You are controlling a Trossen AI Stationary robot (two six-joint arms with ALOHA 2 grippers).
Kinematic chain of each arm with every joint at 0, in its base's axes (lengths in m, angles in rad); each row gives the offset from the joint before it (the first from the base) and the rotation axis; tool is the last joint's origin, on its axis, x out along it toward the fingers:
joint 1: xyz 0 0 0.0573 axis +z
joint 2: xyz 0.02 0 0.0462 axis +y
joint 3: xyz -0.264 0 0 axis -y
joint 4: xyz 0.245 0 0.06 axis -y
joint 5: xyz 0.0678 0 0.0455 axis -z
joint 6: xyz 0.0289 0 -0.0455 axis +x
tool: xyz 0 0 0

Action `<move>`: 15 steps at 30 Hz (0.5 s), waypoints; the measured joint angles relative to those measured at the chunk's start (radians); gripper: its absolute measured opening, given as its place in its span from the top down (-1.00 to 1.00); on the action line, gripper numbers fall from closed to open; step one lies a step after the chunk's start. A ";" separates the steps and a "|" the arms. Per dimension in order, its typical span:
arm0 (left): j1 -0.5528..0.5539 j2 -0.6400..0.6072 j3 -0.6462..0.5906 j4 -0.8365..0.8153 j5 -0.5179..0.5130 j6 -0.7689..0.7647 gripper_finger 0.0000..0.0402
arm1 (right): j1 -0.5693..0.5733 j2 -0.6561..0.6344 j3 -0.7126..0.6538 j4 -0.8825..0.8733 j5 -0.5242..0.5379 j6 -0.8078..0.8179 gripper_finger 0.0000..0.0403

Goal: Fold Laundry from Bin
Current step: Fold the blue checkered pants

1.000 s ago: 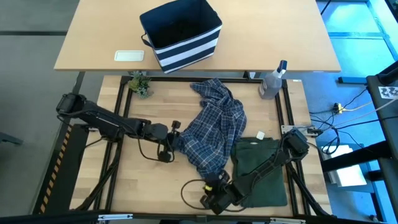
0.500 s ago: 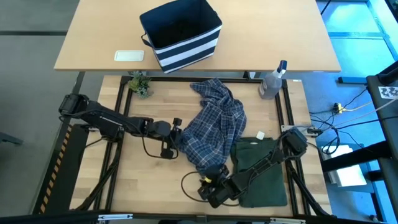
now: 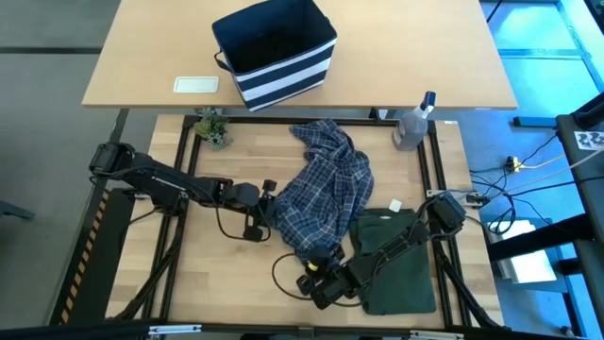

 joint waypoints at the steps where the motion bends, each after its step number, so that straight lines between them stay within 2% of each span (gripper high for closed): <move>1: -0.008 0.000 0.000 0.000 0.000 0.000 0.41 | 0.000 0.000 0.000 -0.003 -0.006 -0.014 0.68; 3: -0.027 0.000 0.000 0.000 -0.001 0.006 0.41 | 0.001 -0.005 0.000 -0.022 -0.025 -0.024 0.90; 4: -0.037 0.000 0.000 0.000 -0.001 0.009 0.41 | 0.001 -0.008 0.000 -0.025 -0.038 -0.032 0.94; 9: -0.090 0.000 0.000 0.000 -0.004 0.034 0.41 | 0.002 -0.026 0.000 -0.069 -0.064 -0.039 0.88; 15: -0.201 0.006 0.002 -0.029 0.021 0.034 0.41 | 0.000 -0.033 0.000 -0.086 -0.077 -0.069 0.96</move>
